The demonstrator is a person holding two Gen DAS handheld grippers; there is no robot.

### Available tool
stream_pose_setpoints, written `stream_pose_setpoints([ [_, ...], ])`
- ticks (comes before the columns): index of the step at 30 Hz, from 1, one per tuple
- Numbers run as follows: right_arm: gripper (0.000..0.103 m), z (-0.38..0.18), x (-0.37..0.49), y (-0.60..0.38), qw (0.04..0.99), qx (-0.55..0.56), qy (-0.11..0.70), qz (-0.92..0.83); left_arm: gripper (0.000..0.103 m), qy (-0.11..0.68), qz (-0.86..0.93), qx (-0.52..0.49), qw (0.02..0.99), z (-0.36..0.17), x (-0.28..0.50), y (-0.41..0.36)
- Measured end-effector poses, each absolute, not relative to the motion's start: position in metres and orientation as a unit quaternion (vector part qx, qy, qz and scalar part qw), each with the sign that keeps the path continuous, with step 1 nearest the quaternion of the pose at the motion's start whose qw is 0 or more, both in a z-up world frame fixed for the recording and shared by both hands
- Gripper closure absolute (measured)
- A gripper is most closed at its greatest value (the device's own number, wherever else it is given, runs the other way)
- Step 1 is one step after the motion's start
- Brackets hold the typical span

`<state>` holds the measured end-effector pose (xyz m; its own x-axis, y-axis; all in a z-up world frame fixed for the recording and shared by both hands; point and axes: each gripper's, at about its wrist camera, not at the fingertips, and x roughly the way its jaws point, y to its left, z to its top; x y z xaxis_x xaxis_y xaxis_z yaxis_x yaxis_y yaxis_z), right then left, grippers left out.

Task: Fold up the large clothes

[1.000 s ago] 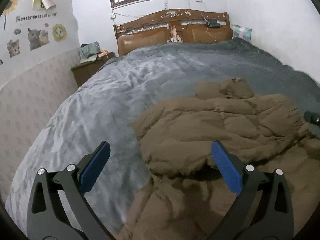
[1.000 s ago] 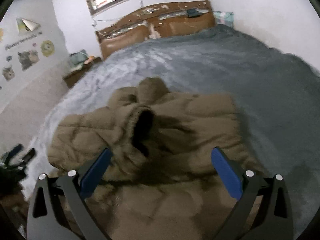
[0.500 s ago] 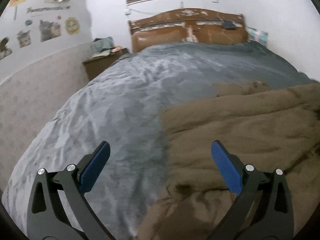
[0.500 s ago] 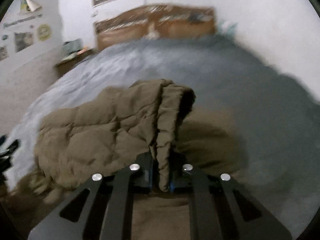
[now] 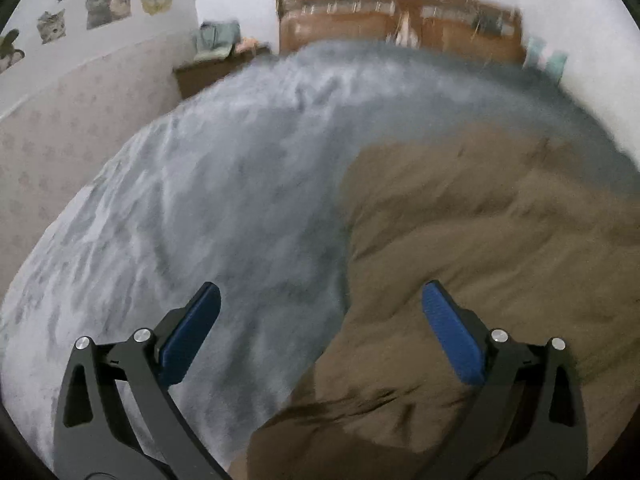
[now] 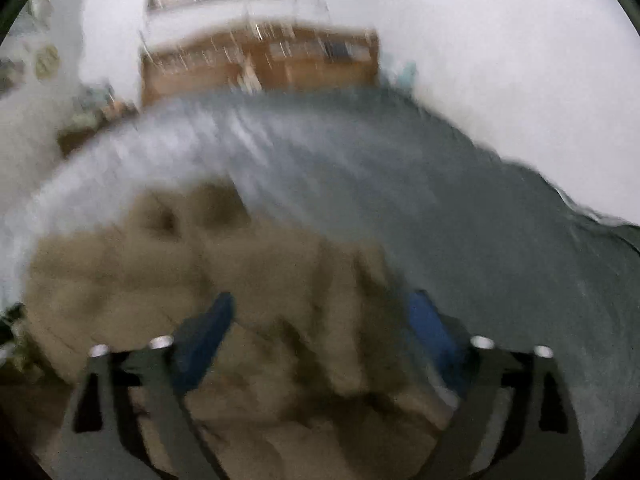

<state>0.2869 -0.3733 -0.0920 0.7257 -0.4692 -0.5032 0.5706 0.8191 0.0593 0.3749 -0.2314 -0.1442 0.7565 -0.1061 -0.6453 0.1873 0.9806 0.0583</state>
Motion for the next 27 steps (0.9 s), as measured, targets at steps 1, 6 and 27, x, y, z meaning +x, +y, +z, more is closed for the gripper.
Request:
stream_pose_setpoints([
  [1, 0.003, -0.089, 0.292, -0.364, 0.935, 0.104, 0.222, -0.256, 0.003, 0.329, -0.092, 0.06, 0.938, -0.14, 0.373, -0.235],
  [6, 0.002, -0.137, 0.346, -0.349, 0.923, 0.092, 0.318, -0.198, 0.003, 0.371, -0.093, 0.081, 0.92, -0.176, 0.39, -0.241],
  [27, 0.002, -0.166, 0.342, -0.352, 0.905, 0.099, 0.367, -0.19, 0.003, 0.394, -0.12, 0.032, 0.911, -0.168, 0.38, -0.205],
])
